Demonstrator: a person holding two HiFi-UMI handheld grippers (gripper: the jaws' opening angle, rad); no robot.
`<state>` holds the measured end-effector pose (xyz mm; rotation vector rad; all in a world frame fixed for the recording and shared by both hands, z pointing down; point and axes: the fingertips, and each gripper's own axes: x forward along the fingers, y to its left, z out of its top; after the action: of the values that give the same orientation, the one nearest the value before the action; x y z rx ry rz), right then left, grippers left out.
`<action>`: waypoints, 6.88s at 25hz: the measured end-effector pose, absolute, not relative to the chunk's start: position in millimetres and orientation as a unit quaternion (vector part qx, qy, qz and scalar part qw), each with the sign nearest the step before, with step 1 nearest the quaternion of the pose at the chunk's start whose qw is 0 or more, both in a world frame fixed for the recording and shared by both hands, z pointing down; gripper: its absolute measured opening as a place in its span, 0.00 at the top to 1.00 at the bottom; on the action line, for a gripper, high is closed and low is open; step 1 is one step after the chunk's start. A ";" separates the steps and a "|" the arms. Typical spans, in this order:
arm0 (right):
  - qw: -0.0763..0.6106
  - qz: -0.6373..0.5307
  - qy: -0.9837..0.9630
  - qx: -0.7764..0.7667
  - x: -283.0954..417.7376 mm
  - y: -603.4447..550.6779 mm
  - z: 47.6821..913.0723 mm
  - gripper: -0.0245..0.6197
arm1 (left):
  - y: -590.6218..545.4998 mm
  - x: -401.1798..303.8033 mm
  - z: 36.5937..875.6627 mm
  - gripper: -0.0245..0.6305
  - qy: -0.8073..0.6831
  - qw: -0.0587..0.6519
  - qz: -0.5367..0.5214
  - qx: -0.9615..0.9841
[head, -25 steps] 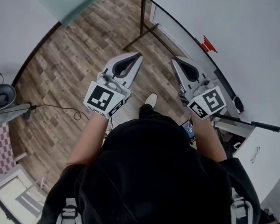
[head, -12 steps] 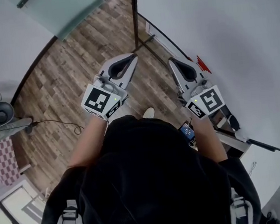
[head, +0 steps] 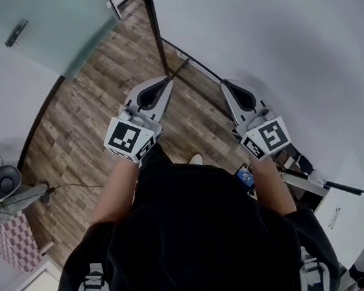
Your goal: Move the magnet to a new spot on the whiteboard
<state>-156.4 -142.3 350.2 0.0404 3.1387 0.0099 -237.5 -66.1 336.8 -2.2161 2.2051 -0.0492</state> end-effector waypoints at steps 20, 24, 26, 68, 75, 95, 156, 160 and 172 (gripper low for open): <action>-0.067 0.143 0.926 -0.344 -265.8 -240.9 286.8 0.96 | -201.7 -375.1 315.7 0.96 0.484 0.011 0.010 -0.875; -0.072 0.165 0.899 -0.400 -274.2 -245.5 272.1 0.96 | -208.7 -383.8 318.4 0.96 0.446 0.012 0.012 -0.895; -0.081 0.177 0.884 -0.424 -276.0 -248.5 268.0 0.96 | -212.1 -387.4 320.0 0.96 0.431 0.012 0.013 -0.902; -0.126 0.268 0.754 -0.586 -286.0 -306.0 216.0 0.78 | -239.5 -407.5 320.4 0.96 0.322 0.013 0.016 -0.947; -0.123 0.264 0.768 -0.570 -287.2 -297.3 216.5 0.78 | -232.6 -411.3 315.2 0.96 0.323 0.010 0.024 -0.946; -0.023 0.083 0.869 -0.487 -216.2 -217.6 269.1 0.78 | -194.7 -350.7 304.4 0.96 0.342 0.022 0.013 -0.939; -0.001 0.032 0.859 -0.511 -9.8 -74.7 347.7 0.78 | -82.0 -114.7 344.5 0.96 0.280 0.011 -0.018 -0.960; 0.003 0.025 0.845 -0.535 36.8 -74.2 358.3 0.78 | -80.7 -66.6 350.7 0.96 0.268 0.008 -0.008 -0.963; 0.000 0.027 0.792 -0.610 148.7 -120.0 414.5 0.78 | -114.8 29.1 393.7 0.96 0.256 0.040 -0.020 -0.966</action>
<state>148.7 -120.0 414.5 -1.9173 2.4862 0.0851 29.1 -114.8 393.7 -2.9586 0.7831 -0.0616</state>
